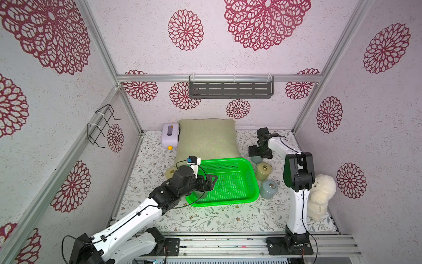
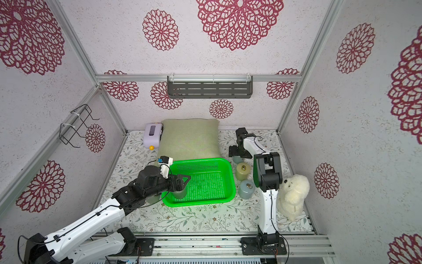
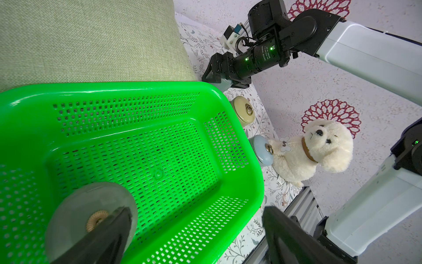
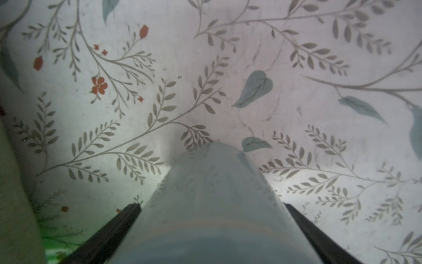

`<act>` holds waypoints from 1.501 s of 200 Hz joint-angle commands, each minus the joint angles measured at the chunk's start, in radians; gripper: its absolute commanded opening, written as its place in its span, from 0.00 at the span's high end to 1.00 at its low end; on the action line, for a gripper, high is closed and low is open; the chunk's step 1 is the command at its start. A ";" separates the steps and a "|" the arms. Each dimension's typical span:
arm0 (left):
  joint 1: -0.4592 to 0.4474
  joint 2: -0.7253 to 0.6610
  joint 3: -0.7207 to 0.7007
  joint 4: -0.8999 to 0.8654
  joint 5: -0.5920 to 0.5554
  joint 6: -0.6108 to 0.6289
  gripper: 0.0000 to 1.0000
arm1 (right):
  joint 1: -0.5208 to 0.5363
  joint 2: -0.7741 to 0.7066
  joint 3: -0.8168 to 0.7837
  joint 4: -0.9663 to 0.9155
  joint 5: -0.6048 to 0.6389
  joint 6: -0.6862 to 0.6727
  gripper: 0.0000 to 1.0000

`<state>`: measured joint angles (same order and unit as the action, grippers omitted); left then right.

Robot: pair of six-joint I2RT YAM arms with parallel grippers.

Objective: Take the tea canister out of the basket
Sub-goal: Place the tea canister at the center of the board, then pick up the tea canister from the basket.

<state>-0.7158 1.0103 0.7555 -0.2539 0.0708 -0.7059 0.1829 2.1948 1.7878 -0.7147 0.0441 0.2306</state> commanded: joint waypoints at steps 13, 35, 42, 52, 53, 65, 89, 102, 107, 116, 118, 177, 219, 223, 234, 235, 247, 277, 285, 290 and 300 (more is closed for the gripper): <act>-0.014 0.013 0.020 -0.027 -0.032 0.028 0.03 | -0.002 -0.153 -0.034 0.041 -0.014 0.041 0.01; -0.014 0.020 0.037 -0.051 -0.053 0.026 0.03 | -0.001 -0.240 -0.081 0.068 0.001 0.064 0.01; -0.014 0.022 0.043 -0.065 -0.069 0.025 0.03 | 0.000 -0.275 -0.103 0.086 -0.005 0.071 0.01; -0.014 0.025 0.052 -0.085 -0.100 0.018 0.03 | 0.000 -0.324 -0.139 0.110 -0.012 0.083 0.01; -0.014 0.027 0.053 -0.086 -0.103 0.019 0.03 | 0.000 -0.327 -0.143 0.112 -0.013 0.083 0.01; -0.014 0.035 0.066 -0.109 -0.137 0.018 0.03 | 0.004 -0.384 -0.182 0.140 -0.029 0.091 0.01; -0.013 0.064 0.109 -0.156 -0.176 0.026 0.03 | 0.024 -0.497 -0.260 0.193 -0.058 0.109 0.01; -0.013 0.087 0.138 -0.189 -0.192 0.029 0.03 | 0.041 -0.565 -0.320 0.237 -0.086 0.125 0.01; -0.013 0.097 0.147 -0.202 -0.197 0.029 0.03 | 0.048 -0.594 -0.347 0.258 -0.098 0.131 0.01; -0.012 0.111 0.165 -0.222 -0.205 0.029 0.03 | 0.066 -0.644 -0.403 0.299 -0.121 0.142 0.01; -0.011 0.114 0.169 -0.226 -0.207 0.027 0.03 | 0.069 -0.657 -0.415 0.310 -0.125 0.143 0.01; -0.007 0.211 0.268 -0.389 -0.246 0.022 0.03 | 0.166 -0.938 -0.747 0.561 -0.275 0.156 0.01; 0.015 0.285 0.364 -0.518 -0.248 0.027 0.03 | 0.231 -1.055 -0.993 0.762 -0.397 0.154 0.01; 0.019 0.295 0.377 -0.534 -0.241 0.027 0.03 | 0.237 -1.064 -1.015 0.785 -0.409 0.153 0.01; 0.031 0.327 0.408 -0.576 -0.227 0.029 0.03 | 0.250 -1.084 -1.074 0.847 -0.438 0.153 0.01; 0.031 0.329 0.412 -0.580 -0.226 0.028 0.03 | 0.252 -1.087 -1.078 0.851 -0.441 0.154 0.01; 0.040 0.366 0.450 -0.630 -0.216 0.034 0.03 | 0.263 -1.105 -1.129 0.902 -0.463 0.148 0.01; 0.055 0.458 0.537 -0.749 -0.191 0.044 0.03 | 0.270 -1.141 -1.219 0.966 -0.476 0.140 0.01; 0.058 0.483 0.559 -0.781 -0.185 0.048 0.03 | 0.270 -1.151 -1.230 0.980 -0.488 0.150 0.01; 0.059 0.496 0.570 -0.798 -0.180 0.051 0.03 | 0.272 -1.156 -1.239 0.991 -0.499 0.156 0.01; 0.062 0.524 0.589 -0.830 -0.169 0.054 0.02 | 0.274 -1.169 -1.250 1.010 -0.521 0.169 0.01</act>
<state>-0.6670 1.4853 1.2964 -0.9459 -0.1303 -0.6754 0.4500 1.0760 0.5480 0.1635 -0.4095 0.3782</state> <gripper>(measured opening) 0.974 0.993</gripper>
